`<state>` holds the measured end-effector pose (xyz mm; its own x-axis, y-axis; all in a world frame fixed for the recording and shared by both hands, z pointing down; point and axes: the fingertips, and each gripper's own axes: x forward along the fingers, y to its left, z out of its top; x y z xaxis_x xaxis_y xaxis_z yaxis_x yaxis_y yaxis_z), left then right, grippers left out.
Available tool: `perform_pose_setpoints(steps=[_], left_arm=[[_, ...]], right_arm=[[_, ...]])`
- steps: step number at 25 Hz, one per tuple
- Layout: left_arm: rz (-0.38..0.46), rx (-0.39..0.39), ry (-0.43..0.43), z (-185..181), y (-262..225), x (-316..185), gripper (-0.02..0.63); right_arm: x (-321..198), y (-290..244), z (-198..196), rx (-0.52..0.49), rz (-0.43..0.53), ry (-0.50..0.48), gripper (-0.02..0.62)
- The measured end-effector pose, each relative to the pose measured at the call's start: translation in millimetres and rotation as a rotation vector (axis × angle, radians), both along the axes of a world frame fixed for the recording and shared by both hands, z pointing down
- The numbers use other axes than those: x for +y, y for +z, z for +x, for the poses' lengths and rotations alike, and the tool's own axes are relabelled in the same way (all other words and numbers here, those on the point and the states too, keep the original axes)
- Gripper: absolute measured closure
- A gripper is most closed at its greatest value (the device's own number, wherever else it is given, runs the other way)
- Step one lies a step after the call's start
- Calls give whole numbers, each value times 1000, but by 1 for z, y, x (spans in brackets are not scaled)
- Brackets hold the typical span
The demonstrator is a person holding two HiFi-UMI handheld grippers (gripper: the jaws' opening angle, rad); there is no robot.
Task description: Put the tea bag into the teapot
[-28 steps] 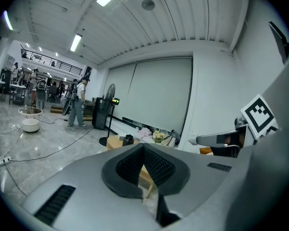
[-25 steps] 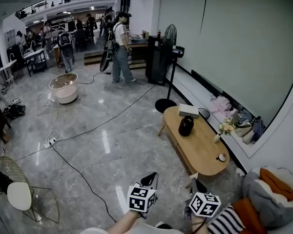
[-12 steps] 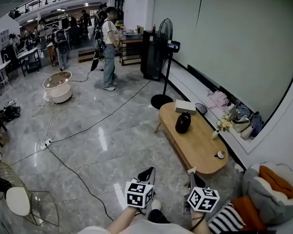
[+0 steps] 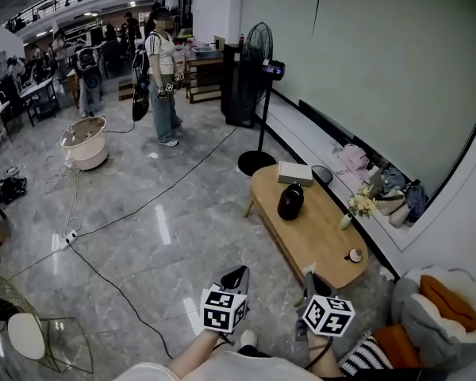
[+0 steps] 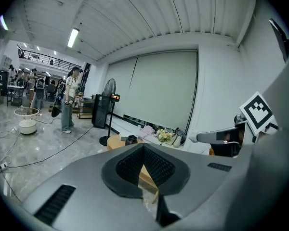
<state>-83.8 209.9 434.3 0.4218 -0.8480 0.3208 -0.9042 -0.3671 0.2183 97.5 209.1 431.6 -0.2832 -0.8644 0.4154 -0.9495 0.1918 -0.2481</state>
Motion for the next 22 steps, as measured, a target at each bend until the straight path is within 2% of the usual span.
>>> perform_pose_setpoints(steps=[7, 22], left_arm=[[17, -27, -25, 3, -11, -50, 589], [15, 7, -55, 27, -8, -139, 589]], right_arm=[[-56, -4, 2, -28, 5, -24, 561], [-144, -9, 29, -16, 19, -51, 561]])
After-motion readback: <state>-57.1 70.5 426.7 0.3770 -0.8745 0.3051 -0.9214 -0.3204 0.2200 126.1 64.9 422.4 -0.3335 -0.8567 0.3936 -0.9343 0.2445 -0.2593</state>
